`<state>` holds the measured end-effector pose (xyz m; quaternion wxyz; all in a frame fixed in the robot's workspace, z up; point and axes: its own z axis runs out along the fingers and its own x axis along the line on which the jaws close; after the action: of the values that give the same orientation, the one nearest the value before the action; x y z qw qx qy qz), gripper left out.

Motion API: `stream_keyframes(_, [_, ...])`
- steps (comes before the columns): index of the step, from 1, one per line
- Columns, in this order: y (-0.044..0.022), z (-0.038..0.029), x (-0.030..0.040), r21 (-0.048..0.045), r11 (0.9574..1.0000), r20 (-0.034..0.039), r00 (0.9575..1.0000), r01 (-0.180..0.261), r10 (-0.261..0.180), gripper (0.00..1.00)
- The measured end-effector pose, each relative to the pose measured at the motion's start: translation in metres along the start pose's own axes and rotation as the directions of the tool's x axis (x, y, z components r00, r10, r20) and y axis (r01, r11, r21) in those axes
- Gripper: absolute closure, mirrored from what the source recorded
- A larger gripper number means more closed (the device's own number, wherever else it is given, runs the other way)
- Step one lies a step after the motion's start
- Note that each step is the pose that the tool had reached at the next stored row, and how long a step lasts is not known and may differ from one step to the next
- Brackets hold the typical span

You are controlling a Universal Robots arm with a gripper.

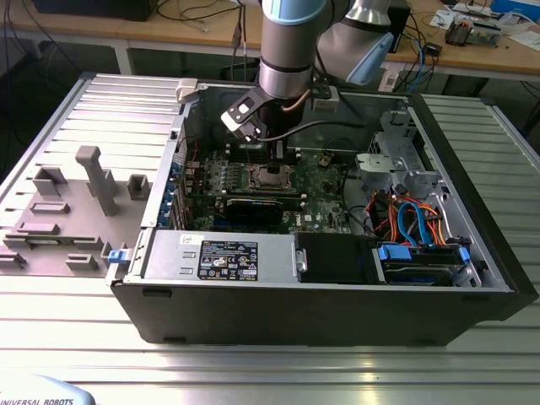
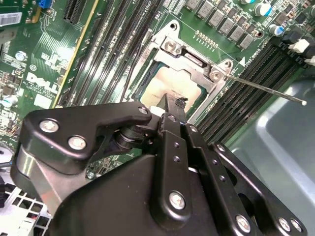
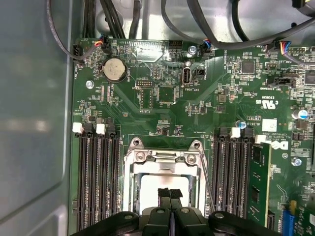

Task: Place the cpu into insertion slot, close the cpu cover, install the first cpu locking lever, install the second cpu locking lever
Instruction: 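Install the first cpu locking lever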

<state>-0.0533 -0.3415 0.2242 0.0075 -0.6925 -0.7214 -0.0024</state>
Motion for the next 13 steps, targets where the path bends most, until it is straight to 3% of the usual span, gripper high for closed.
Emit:
stream_keyframes(10, [-0.0001,-0.0109,0.0002,0.0005,1.0,0.01,1.0,0.0,0.0,0.89])
stream_keyframes(13, [-0.0002,-0.0185,0.0003,0.0004,1.0,0.011,0.9999,0.0,0.0,0.89])
